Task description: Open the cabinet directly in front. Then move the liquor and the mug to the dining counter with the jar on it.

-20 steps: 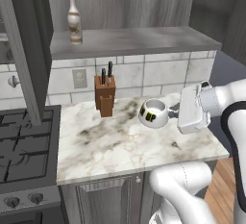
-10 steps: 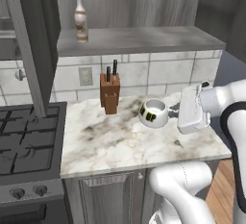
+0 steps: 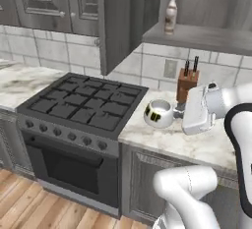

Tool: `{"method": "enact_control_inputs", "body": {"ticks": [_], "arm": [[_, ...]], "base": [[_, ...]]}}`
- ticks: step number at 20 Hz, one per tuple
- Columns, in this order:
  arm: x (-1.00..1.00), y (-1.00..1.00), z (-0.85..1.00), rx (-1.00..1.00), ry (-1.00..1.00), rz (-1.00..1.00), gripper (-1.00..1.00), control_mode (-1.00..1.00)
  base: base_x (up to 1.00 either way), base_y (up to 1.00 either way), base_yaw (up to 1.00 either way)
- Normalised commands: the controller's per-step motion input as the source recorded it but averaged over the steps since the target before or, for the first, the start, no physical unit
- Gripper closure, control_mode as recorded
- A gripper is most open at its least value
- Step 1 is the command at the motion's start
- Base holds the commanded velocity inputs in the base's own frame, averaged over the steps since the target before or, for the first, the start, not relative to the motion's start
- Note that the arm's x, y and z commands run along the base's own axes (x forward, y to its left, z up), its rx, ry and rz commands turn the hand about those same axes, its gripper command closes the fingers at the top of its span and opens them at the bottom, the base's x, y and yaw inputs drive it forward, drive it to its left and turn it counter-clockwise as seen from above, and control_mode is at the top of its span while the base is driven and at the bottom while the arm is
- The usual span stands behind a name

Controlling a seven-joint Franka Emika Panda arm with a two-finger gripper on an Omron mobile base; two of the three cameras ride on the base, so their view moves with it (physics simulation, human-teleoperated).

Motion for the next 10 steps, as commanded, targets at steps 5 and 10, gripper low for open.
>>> {"method": "enact_control_inputs", "body": {"ticks": [5,10], "arm": [[0.00,0.00,0.00,0.00,0.00,0.00,1.00,1.00],[0.00,0.00,0.00,0.00,0.00,0.00,1.00,1.00]], "base": [[0.00,0.00,0.98],[0.00,0.01,0.97]]}}
